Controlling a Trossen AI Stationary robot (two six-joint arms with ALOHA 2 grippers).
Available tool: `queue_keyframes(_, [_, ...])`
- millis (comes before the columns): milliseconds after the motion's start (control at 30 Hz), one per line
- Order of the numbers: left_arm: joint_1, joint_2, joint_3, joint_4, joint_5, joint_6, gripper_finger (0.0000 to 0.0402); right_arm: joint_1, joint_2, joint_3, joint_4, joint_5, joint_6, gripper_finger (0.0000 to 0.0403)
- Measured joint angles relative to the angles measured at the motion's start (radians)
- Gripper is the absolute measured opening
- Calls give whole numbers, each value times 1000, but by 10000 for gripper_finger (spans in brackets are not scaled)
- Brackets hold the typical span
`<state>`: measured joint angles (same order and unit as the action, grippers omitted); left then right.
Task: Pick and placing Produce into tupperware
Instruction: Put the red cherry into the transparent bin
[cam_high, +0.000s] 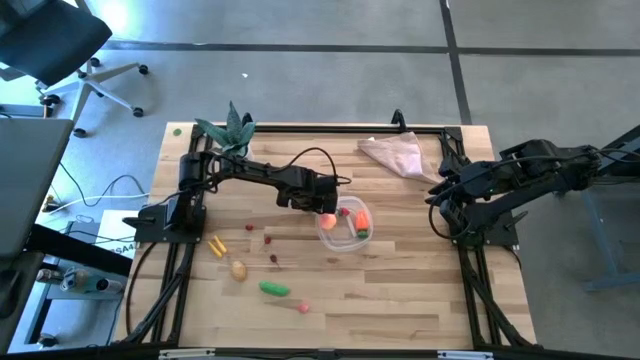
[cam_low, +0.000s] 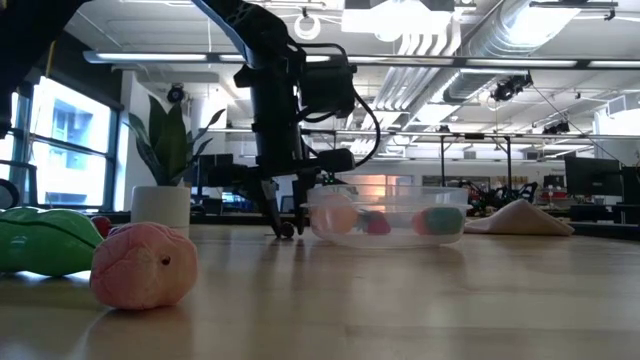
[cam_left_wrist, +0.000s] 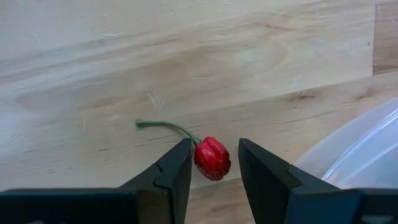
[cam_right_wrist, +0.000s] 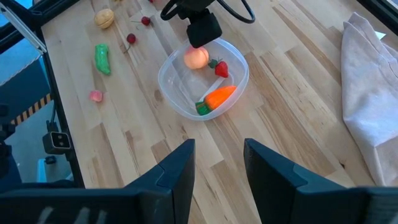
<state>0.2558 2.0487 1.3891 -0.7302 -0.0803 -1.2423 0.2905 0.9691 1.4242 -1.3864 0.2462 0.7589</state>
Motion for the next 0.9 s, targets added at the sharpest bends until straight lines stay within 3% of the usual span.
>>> queue_keyframes(400, [0,0,0,0,0,1,68,0,0,0,0,0,0,130])
queue_keyframes(900, [0,0,0,4,-2,28,65,0,0,0,0,0,0,130])
